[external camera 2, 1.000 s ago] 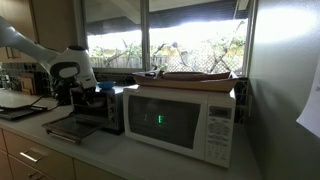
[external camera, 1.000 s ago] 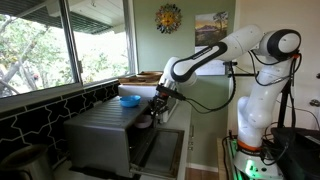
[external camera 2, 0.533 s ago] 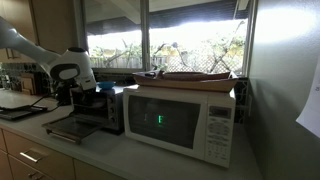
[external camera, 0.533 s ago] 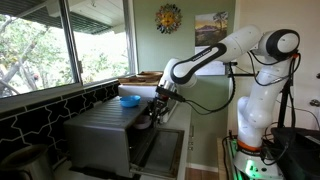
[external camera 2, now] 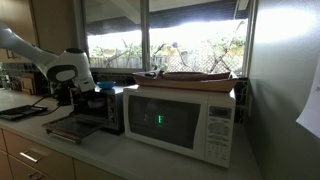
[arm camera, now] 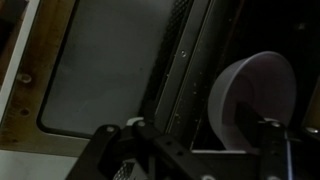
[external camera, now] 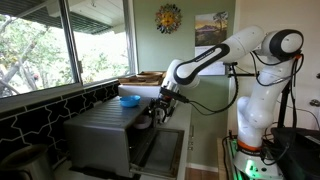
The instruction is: Remove the purple bowl from the bowls stack on top of the oven and put it in the oven on the oven wire rack
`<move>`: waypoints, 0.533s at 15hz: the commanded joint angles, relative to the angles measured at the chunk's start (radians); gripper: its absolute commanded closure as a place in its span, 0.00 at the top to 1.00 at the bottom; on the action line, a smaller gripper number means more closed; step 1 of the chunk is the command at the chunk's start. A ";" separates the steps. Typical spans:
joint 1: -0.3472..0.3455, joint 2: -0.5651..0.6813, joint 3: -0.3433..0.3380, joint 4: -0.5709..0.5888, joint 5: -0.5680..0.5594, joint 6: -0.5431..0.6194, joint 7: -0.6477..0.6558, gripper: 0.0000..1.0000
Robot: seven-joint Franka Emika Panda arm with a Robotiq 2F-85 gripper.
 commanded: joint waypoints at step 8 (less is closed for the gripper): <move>0.054 -0.089 -0.091 -0.025 0.124 -0.006 -0.315 1.00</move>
